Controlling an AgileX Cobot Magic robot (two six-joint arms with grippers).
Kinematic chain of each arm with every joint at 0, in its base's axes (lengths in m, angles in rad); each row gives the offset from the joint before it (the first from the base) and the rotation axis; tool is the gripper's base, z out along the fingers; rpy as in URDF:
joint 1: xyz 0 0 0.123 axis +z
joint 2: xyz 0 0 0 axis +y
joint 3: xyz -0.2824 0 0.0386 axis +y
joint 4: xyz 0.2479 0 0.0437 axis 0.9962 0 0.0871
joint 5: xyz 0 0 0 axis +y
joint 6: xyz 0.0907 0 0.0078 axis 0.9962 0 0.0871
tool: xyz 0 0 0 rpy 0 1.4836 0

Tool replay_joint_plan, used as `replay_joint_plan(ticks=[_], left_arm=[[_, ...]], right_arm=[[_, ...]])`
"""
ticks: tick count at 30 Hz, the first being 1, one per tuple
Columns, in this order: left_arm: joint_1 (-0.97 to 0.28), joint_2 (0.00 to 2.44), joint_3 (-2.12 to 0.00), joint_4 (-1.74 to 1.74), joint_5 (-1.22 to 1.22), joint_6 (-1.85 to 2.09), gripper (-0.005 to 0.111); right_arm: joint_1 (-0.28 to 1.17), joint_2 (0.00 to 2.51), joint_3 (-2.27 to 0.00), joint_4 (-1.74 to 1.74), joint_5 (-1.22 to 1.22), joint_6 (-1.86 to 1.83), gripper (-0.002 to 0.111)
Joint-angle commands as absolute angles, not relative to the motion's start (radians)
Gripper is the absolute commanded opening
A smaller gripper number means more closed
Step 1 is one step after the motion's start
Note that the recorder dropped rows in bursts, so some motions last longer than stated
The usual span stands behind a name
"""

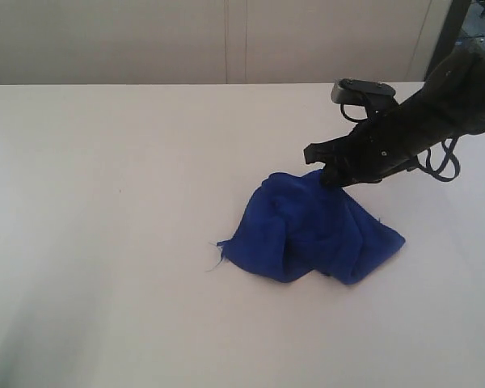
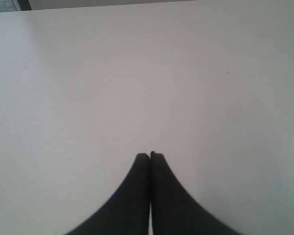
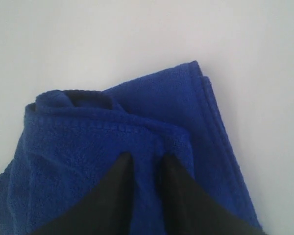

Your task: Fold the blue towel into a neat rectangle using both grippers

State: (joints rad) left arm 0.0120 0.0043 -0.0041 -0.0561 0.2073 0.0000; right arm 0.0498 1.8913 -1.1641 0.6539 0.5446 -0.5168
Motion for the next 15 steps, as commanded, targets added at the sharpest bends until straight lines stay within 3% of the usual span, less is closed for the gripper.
replay_joint_plan(ticks=[1, 15], left_arm=[[0.008, 0.000, 0.000, -0.055, 0.203, 0.000, 0.000], [0.008, 0.000, 0.000, -0.055, 0.203, 0.000, 0.000]], right_arm=[[0.049, 1.882, -1.164, 0.654, 0.551, -0.557, 0.002], [0.049, 1.821, -1.164, 0.584, 0.582, -0.553, 0.000]])
